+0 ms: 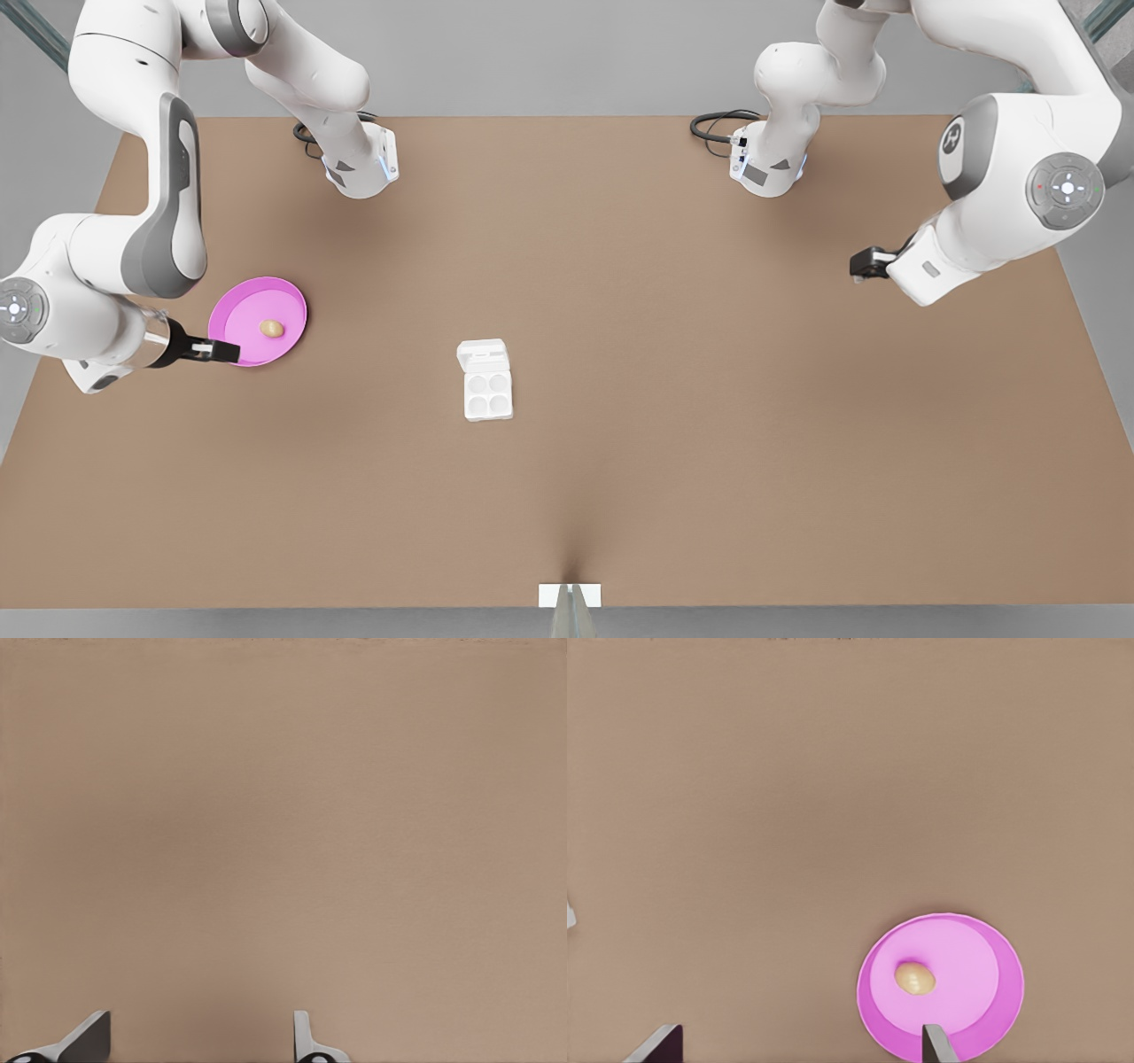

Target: Pack egg into the box and close the box lid

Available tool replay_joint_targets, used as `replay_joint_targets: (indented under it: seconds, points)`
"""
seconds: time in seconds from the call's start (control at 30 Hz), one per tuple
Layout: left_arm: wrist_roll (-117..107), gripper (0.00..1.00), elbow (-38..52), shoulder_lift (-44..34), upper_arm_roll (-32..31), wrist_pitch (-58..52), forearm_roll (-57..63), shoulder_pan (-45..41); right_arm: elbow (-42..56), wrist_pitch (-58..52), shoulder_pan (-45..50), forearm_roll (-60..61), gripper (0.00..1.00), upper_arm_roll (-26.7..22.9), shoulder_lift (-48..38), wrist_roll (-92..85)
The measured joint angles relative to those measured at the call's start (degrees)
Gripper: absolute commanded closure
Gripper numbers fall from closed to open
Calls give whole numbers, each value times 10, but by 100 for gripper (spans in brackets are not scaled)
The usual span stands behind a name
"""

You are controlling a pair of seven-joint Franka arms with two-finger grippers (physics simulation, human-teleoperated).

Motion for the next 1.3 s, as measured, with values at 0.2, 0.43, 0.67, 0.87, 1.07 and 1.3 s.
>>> replay_joint_targets:
  seconds: [0.2,0.43,0.67,0.87,1.07,1.3]
  points:
    - [14,0,0,4,0,16,3,1,-29,-26,-20,2,0,0,59,4]
    - [26,0,-1,12,0,22,4,2,-290,179,-114,-47,0,-2,73,-15]
    - [33,0,-1,13,0,24,4,1,-380,374,-133,-72,0,0,56,-57]
    - [38,0,-1,13,0,24,4,0,-395,446,-149,-75,0,0,45,-90]
    - [41,0,-1,15,0,24,4,1,-407,458,-144,-75,0,1,38,-115]
    - [44,0,-2,16,0,24,4,1,-417,448,-156,-74,0,2,35,-136]
